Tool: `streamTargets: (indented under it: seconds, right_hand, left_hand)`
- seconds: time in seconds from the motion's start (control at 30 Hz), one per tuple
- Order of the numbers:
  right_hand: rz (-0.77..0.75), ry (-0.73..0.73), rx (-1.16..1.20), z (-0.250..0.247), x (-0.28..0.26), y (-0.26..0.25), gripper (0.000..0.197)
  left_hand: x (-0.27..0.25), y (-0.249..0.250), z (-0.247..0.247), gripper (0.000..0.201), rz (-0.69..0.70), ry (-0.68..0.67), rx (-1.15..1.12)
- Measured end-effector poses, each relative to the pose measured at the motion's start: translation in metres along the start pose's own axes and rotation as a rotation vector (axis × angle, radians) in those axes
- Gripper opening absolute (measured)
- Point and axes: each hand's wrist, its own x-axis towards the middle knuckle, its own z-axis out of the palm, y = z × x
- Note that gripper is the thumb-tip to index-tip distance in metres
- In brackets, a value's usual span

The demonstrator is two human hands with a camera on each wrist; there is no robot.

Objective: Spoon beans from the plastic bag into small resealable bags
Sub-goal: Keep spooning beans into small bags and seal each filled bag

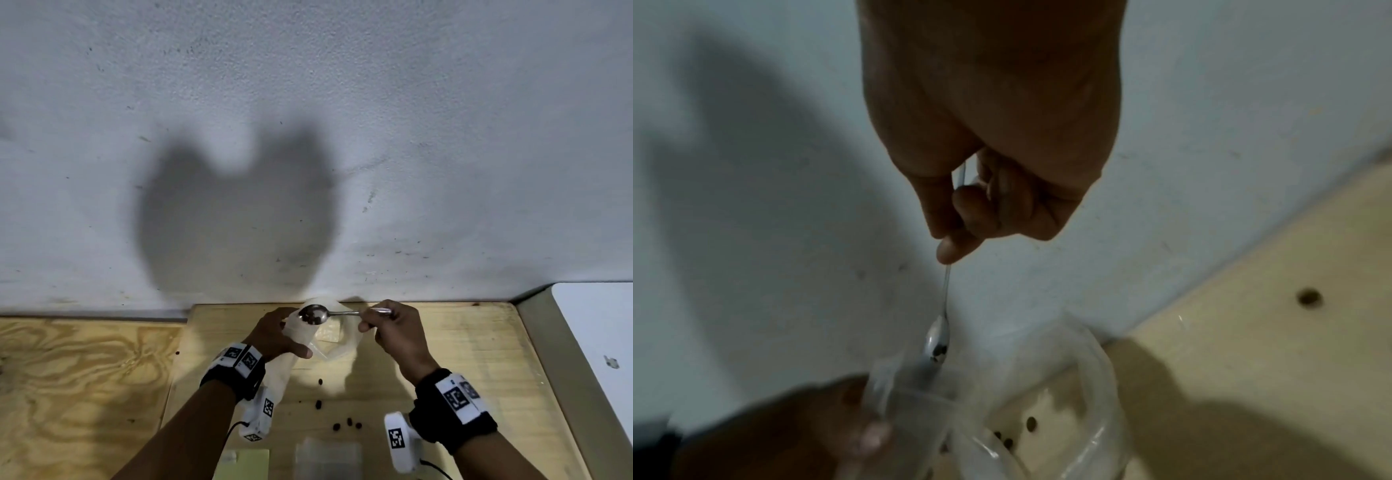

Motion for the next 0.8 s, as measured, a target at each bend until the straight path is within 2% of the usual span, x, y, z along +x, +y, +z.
streamTargets:
  seconds: [0.1, 0.17, 0.2, 0.3, 0.37, 0.47, 0.6, 0.8]
  right_hand:
    - [-0.249, -0.112, -0.223, 0.012, -0.008, 0.003, 0.019]
    - [-0.305, -0.105, -0.264, 0.013, -0.009, 0.008, 0.016]
    - [-0.309, -0.059, -0.248, 0.012, -0.008, 0.011, 0.016]
    - [-0.287, 0.153, -0.170, 0.002, -0.008, 0.023, 0.019]
    - [-0.229, 0.226, -0.179, -0.004, -0.009, 0.034, 0.017]
    - [-0.136, 0.235, -0.270, -0.002, -0.008, 0.057, 0.017]
    - [-0.114, 0.238, -0.291, 0.014, 0.001, 0.077, 0.020]
    - [-0.016, 0.198, -0.262, 0.028, 0.010, 0.091, 0.015]
  left_hand:
    - [-0.002, 0.005, 0.001, 0.087, 0.002, -0.001, -0.041]
    - [-0.004, 0.008, 0.000, 0.073, -0.011, -0.007, -0.104]
    - [-0.004, 0.007, -0.001, 0.073, -0.019, -0.015, -0.143]
    - [-0.006, 0.002, -0.006, 0.086, -0.053, -0.013, -0.201]
    - [-0.004, -0.004, -0.008, 0.088, -0.076, -0.024, -0.238]
    - [-0.005, -0.005, -0.009, 0.081, -0.081, -0.041, -0.262]
    - [-0.006, -0.003, -0.005, 0.077, -0.057, -0.047, -0.275]
    - [-0.004, -0.008, 0.006, 0.094, -0.023, 0.023, -0.162]
